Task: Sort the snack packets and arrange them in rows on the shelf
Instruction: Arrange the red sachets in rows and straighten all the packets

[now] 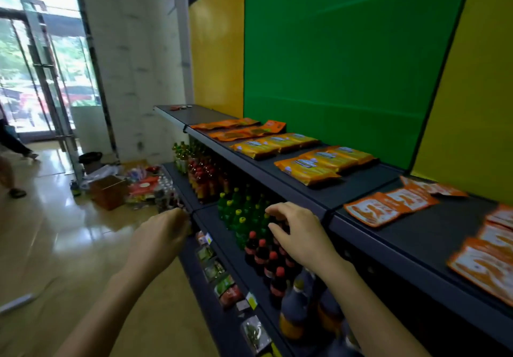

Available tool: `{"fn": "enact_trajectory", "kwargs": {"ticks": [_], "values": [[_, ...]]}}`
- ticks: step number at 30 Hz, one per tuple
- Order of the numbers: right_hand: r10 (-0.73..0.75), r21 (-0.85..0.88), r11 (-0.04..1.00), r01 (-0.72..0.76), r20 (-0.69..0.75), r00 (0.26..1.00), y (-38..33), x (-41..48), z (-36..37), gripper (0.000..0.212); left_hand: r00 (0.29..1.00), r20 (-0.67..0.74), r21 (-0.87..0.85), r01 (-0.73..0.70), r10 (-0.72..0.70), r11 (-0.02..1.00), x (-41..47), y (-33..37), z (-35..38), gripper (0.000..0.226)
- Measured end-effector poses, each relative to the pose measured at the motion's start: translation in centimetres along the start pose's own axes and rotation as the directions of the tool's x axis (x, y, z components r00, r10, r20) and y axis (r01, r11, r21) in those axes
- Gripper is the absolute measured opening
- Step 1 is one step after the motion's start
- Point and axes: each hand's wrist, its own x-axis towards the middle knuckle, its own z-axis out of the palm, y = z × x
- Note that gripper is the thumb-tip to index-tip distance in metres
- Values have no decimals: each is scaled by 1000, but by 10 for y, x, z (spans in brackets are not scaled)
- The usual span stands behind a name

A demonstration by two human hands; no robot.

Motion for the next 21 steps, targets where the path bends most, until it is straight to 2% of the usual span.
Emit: {"fn": "enact_trajectory", "kwargs": {"ticks": [9,14,17,21], "values": [[-106,72,993,96,149,983,4,137,97,33,981,-58,73,189,-185,979,67,-87,34,23],[-166,92,984,154,135,977,-3,217,122,35,967,-160,187,226,-198,956,119,-112,37,25],[-182,92,981,171,129,975,-7,257,137,34,947,-222,185,276,-233,943,147,-129,36,24],[-178,57,983,172,123,976,-10,306,164,33,940,-231,189,296,-250,936,185,-160,45,25]]}}
